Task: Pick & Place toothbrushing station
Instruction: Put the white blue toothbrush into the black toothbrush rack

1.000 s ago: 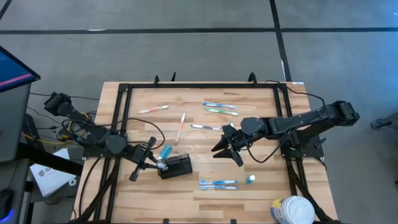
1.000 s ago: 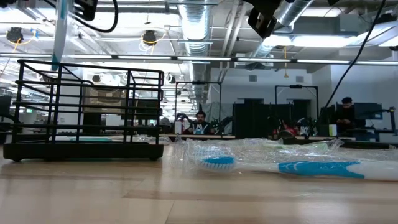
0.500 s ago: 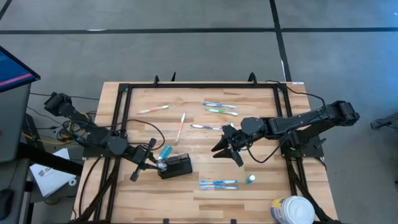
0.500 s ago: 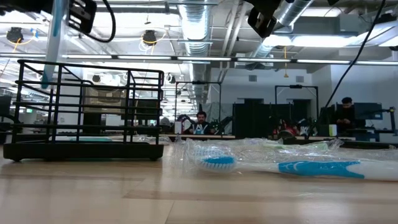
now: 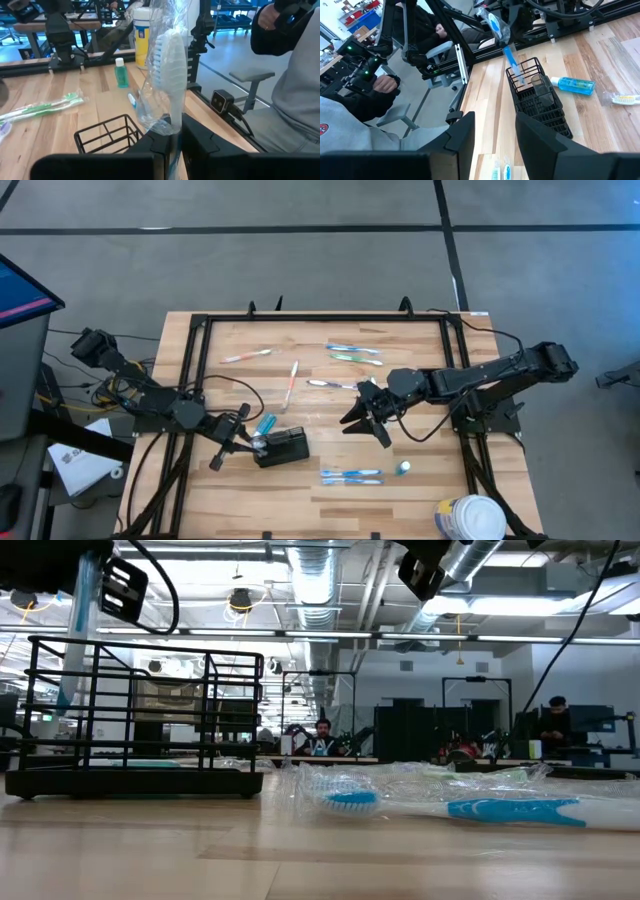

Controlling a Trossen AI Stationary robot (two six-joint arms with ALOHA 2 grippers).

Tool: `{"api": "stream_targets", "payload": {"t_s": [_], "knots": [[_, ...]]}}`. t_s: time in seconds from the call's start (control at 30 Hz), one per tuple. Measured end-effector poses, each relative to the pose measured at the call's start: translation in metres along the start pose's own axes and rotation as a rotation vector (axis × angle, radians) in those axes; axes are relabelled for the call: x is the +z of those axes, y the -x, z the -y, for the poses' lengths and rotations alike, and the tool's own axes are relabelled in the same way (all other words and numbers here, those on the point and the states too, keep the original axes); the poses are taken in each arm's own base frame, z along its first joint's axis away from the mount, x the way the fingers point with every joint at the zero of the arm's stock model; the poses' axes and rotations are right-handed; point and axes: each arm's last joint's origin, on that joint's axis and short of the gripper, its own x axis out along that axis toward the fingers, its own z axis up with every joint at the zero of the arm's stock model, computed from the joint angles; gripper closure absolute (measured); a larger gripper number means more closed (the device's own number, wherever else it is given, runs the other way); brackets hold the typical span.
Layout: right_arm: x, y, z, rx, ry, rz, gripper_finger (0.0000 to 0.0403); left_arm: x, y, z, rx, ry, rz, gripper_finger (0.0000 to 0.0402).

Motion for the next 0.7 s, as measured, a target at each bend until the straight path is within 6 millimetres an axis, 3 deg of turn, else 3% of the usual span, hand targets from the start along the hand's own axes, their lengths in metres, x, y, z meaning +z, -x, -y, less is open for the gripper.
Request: {"api": "stream_targets", "payload": {"t_s": [0.4,0.7], "knots": [[0.000,0.000,0.000,0.000,0.000,0.000,0.0272,-0.013,0.003,-0.001,0.002,0.020,-0.032,0.0373],[0.000,0.000,0.000,-0.002,0.000,0.001,0.0272,-0.011,0.002,-0.001,0.001,0.024,-0.008,0.0373]]}}
